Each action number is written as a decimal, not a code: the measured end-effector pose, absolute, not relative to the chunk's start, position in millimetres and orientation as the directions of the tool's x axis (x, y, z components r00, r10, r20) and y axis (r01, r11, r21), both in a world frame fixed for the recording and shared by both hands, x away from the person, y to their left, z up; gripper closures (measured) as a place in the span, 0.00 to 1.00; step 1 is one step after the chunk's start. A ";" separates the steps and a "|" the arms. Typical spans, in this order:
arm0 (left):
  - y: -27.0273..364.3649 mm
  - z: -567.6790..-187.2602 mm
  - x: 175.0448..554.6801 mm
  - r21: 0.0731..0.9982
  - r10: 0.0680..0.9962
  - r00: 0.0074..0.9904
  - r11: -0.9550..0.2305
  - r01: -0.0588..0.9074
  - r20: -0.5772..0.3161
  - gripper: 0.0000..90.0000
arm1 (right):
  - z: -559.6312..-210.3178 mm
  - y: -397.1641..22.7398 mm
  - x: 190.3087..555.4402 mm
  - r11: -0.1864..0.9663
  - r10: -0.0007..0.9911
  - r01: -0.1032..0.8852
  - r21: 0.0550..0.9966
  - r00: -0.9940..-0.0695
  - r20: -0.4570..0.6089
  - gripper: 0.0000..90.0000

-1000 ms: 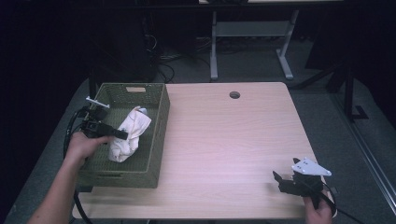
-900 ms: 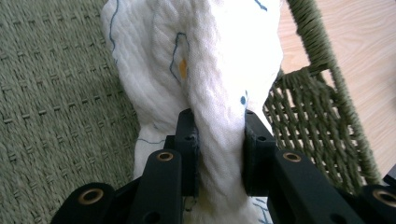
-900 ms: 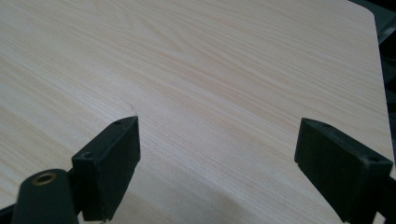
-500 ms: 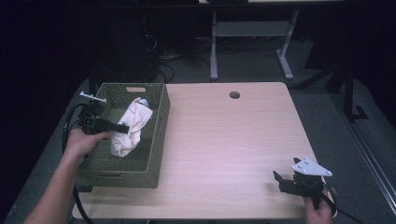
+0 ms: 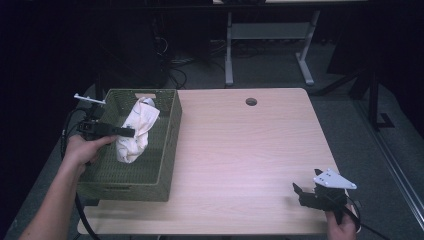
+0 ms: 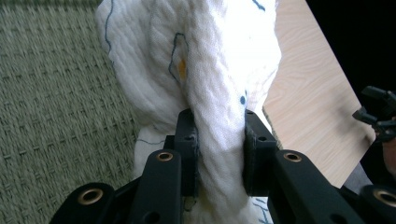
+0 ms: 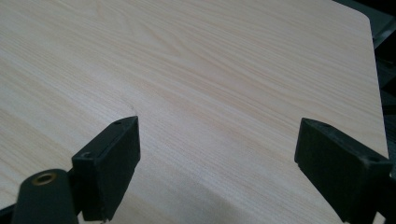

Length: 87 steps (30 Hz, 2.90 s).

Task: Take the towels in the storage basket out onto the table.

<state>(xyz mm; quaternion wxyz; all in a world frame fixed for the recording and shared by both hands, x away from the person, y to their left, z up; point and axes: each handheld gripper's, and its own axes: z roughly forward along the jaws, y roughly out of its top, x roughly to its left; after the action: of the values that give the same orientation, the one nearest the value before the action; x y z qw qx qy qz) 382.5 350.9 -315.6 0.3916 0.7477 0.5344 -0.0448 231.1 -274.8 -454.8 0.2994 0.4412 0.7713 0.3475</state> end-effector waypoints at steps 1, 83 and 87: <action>350.2 -314.2 382.3 0.538 0.766 0.424 -0.122 0.834 -0.483 0.79 | -454.9 -274.8 231.4 0.371 0.888 0.471 0.800 -0.433 -0.157 0.15; 171.2 -280.5 408.2 0.591 0.623 0.634 -0.320 0.741 -0.458 0.79 | -451.0 -282.1 226.8 0.344 0.898 0.467 0.814 -0.417 -0.140 0.15; 157.4 -287.2 412.8 0.577 0.616 0.642 -0.345 0.741 -0.457 0.79 | -450.7 -283.6 227.1 0.348 0.896 0.462 0.816 -0.420 -0.144 0.15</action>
<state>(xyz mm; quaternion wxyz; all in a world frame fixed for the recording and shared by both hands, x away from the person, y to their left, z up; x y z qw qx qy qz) 412.8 157.4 -287.2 0.3937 0.8161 0.4155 -0.0794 227.1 -283.6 -450.7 0.3032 0.4450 0.7629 0.3578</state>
